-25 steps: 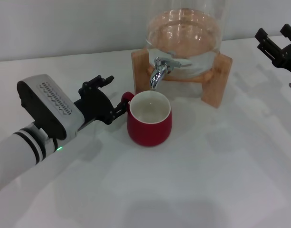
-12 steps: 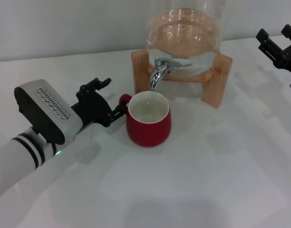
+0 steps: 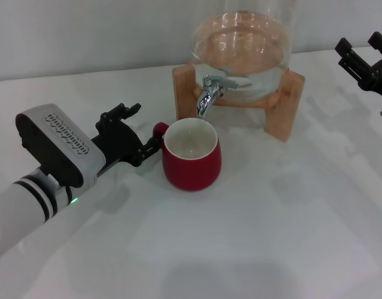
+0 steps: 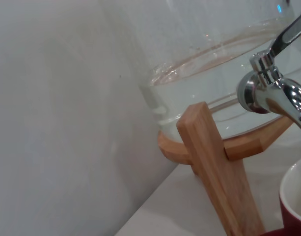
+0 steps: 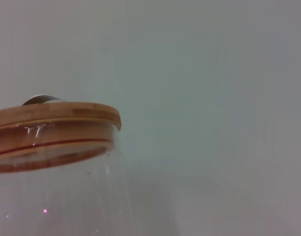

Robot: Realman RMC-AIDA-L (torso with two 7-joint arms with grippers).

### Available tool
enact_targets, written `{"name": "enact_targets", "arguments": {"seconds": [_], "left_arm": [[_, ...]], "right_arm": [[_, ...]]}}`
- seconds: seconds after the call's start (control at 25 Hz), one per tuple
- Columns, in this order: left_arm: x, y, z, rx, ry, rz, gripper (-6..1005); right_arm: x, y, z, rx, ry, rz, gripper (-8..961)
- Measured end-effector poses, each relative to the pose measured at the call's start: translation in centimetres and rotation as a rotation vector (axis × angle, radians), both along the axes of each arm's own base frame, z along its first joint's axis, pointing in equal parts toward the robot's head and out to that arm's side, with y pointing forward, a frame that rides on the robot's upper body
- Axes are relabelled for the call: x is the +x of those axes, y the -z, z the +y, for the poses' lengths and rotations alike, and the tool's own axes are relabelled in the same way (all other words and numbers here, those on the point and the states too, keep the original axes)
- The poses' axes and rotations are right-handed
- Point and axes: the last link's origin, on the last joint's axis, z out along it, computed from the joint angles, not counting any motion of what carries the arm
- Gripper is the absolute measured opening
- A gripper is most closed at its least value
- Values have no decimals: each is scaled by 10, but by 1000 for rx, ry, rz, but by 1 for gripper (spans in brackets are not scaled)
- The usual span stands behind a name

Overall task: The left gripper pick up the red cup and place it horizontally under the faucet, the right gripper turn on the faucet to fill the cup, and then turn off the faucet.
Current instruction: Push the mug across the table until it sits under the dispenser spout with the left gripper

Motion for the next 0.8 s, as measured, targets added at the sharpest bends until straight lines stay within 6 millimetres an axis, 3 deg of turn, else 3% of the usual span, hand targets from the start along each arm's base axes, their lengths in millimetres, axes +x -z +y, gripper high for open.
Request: {"name": "enact_targets", "arguments": {"seconds": [0.8], "left_arm": [[-6, 2, -5, -6, -20, -1, 684]], "right_arm": [[-1, 2, 0, -13, -8, -2, 851]]}}
